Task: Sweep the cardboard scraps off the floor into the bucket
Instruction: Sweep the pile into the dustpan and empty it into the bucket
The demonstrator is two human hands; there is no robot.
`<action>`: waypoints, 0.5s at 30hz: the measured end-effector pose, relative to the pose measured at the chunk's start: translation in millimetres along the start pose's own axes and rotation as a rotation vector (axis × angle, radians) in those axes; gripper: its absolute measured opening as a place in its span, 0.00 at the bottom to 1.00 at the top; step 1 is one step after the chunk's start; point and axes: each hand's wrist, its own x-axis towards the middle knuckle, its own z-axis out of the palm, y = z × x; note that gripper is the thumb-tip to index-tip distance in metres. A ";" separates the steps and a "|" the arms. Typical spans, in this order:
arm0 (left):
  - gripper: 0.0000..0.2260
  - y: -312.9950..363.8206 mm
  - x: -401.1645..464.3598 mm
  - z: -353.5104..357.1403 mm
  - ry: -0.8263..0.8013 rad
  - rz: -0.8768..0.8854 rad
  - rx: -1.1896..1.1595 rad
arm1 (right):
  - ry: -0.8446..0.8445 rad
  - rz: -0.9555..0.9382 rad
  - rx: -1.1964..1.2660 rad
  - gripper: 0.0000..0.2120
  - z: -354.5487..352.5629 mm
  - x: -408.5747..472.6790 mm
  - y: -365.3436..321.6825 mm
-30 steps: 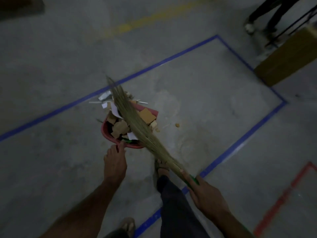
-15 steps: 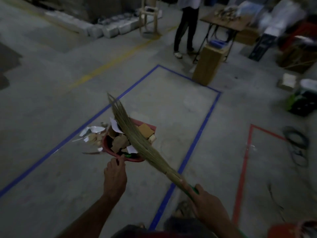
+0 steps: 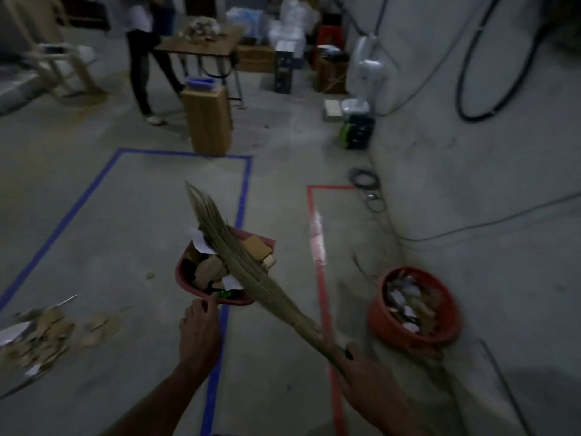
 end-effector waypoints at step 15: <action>0.20 344.6 15.5 107.5 -0.295 0.420 -0.048 | 0.021 0.492 0.294 0.38 31.9 -139.8 225.5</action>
